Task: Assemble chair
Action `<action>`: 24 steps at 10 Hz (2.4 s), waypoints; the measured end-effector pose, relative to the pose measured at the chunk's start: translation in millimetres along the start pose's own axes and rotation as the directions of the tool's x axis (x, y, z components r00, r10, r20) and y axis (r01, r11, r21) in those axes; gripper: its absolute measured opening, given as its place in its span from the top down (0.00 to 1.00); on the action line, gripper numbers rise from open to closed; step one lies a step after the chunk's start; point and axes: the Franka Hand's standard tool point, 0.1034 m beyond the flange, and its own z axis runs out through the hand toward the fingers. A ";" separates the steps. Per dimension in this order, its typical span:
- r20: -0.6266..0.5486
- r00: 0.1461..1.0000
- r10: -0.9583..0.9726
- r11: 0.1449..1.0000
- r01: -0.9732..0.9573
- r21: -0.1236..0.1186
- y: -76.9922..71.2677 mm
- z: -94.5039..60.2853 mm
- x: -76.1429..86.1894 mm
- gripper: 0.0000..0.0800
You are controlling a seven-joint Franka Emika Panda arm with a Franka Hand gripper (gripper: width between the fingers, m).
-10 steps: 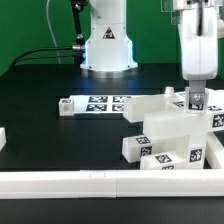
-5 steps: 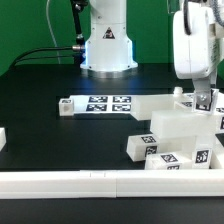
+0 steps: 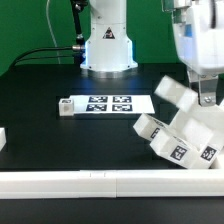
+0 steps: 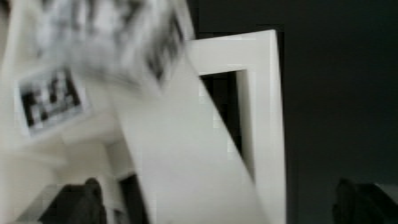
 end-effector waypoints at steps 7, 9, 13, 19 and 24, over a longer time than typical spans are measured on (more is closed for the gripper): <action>-0.008 0.932 -0.361 0.931 0.361 0.047 9.9 -21.3 0.7 0.19; -0.011 0.928 -0.373 0.927 0.373 0.039 11.3 -16.5 3.3 0.19; 0.007 0.924 -0.381 0.924 0.381 0.026 34.9 -24.1 5.3 0.19; -0.030 0.910 -0.413 0.910 0.414 0.028 35.5 -14.9 31.4 0.19; -0.065 0.899 -0.432 0.901 0.434 0.019 24.7 1.4 58.2 0.19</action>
Offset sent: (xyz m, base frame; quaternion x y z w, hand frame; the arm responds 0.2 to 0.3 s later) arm -0.0079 -0.0005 0.0112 -0.0120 -0.0067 -0.2082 0.9780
